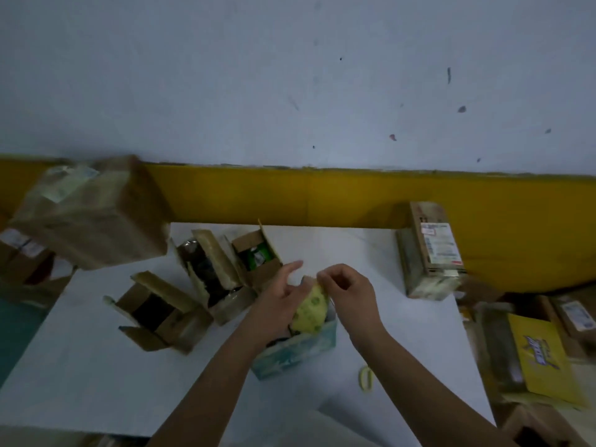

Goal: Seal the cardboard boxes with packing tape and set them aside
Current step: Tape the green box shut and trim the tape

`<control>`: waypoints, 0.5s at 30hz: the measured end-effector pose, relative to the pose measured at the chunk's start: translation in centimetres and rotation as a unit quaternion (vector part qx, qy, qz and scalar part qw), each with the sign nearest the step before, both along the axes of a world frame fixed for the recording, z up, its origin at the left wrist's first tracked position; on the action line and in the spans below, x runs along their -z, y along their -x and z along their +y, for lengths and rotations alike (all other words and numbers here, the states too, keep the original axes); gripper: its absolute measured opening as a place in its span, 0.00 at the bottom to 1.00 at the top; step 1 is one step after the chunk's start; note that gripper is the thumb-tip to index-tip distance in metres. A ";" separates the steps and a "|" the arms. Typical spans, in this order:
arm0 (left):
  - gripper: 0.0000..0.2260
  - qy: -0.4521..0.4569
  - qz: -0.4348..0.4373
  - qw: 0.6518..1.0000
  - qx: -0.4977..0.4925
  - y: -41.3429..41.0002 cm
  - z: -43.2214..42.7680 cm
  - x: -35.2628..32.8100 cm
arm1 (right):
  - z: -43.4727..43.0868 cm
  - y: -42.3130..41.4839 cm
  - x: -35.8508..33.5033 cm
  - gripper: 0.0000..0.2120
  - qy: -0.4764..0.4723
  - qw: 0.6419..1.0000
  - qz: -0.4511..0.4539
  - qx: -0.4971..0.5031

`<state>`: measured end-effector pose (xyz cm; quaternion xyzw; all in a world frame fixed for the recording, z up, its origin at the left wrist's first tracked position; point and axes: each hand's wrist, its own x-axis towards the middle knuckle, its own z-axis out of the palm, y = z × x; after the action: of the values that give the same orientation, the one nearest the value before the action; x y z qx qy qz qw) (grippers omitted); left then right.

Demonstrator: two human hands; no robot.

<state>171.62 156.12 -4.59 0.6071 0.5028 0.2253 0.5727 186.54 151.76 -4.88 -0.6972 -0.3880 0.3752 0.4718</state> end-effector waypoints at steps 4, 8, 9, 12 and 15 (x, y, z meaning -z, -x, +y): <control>0.22 -0.028 0.025 0.998 -0.057 -0.6 3.0 2.2 | -0.5 -2.3 0.0 0.07 -0.042 0.998 0.030 0.047; 0.50 -0.053 0.257 0.957 0.122 -1.5 5.7 7.1 | -1.6 -4.6 0.1 0.07 -0.048 0.993 0.094 0.059; 0.58 -0.022 0.267 0.948 0.174 -1.9 6.0 8.2 | -2.0 -5.1 0.1 0.07 -0.046 0.990 0.117 0.061; 0.64 -0.030 0.320 0.904 0.284 -3.2 5.7 9.9 | -3.4 -5.7 0.2 0.08 -0.034 0.981 0.175 0.071; 0.54 -0.088 0.362 0.886 0.275 -4.2 6.0 11.6 | -5.0 -5.8 0.8 0.09 0.003 0.977 0.198 0.076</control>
<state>175.83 162.09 -16.19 0.8081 0.4661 -0.1336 0.3345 192.29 146.77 -5.63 -0.6379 -0.2315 0.4696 0.5648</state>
